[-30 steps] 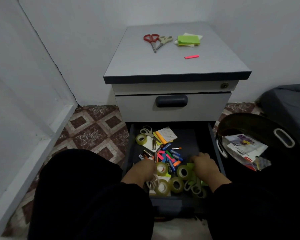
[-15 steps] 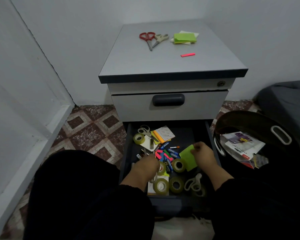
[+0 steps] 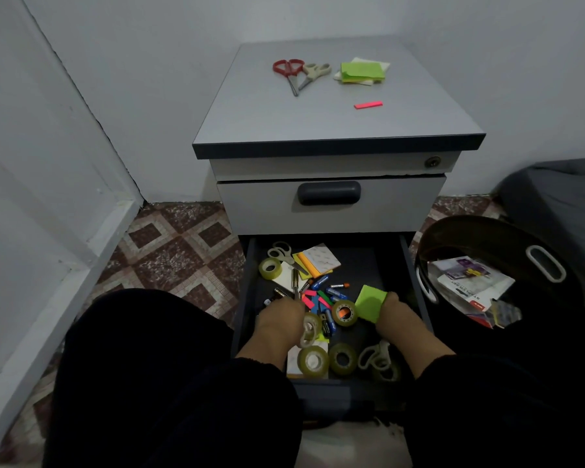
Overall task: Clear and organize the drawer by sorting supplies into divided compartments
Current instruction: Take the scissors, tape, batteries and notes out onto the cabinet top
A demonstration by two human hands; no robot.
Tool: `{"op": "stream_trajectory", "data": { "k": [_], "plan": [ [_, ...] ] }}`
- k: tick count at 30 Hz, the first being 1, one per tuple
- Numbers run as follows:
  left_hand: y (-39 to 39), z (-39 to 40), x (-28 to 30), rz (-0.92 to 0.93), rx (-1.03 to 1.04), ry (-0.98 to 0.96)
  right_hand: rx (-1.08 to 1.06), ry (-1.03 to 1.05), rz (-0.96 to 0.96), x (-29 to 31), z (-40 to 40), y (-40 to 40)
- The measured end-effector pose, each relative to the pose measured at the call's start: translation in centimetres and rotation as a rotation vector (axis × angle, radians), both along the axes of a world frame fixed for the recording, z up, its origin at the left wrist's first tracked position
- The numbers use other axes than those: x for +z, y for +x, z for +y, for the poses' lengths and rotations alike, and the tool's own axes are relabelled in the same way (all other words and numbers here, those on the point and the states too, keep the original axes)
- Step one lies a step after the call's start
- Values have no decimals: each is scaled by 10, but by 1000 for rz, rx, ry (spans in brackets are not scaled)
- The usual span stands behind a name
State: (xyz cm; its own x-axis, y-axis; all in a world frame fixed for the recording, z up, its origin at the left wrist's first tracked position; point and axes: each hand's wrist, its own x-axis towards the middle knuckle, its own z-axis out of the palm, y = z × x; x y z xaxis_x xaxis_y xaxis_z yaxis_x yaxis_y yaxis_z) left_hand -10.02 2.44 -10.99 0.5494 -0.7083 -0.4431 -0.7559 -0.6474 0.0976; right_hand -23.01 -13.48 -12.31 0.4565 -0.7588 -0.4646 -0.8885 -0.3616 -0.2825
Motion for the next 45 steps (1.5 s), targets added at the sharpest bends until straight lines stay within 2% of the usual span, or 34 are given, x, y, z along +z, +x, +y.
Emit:
{"op": "stream_trajectory", "data": {
  "k": [4, 8, 13, 16, 20, 23, 26, 28, 30, 32, 37, 40, 45],
  "plan": [
    [2, 5, -9, 107, 101, -4, 154, 17, 170, -10, 16, -12],
    [-1, 2, -9, 129, 126, -79, 51, 83, 125, -12, 16, -12],
    [0, 3, -9, 206, 247, -145, 40, 95, 244, 18, 14, 0],
    [1, 2, -10, 217, 284, -156, 146, 227, 335, 49, 7, 12],
    [1, 0, -11, 242, 317, -159, 154, 285, 184, 58, 7, 19],
    [1, -1, -10, 255, 330, -134, 31, 302, -77, 38, 17, 18],
    [2, -3, -8, 287, 369, -146, -93, 427, -304, 15, 32, 18],
    [2, -3, -6, 302, 394, -173, -133, 440, -371, 4, 36, 20],
    [-1, -3, -6, 293, 390, -198, -116, 345, -384, 0, 33, 22],
    [-8, -2, -7, 220, 348, -196, -28, 229, -333, -2, 27, 19],
    [-31, -8, -15, 130, 229, -120, 331, 10, -10, -5, 24, 7],
    [-35, -12, -15, 119, 245, -127, 365, 38, 71, -13, 28, 3],
    [-30, -13, -6, 145, 257, -267, 301, 95, 88, -8, 25, 4]
  ]
}}
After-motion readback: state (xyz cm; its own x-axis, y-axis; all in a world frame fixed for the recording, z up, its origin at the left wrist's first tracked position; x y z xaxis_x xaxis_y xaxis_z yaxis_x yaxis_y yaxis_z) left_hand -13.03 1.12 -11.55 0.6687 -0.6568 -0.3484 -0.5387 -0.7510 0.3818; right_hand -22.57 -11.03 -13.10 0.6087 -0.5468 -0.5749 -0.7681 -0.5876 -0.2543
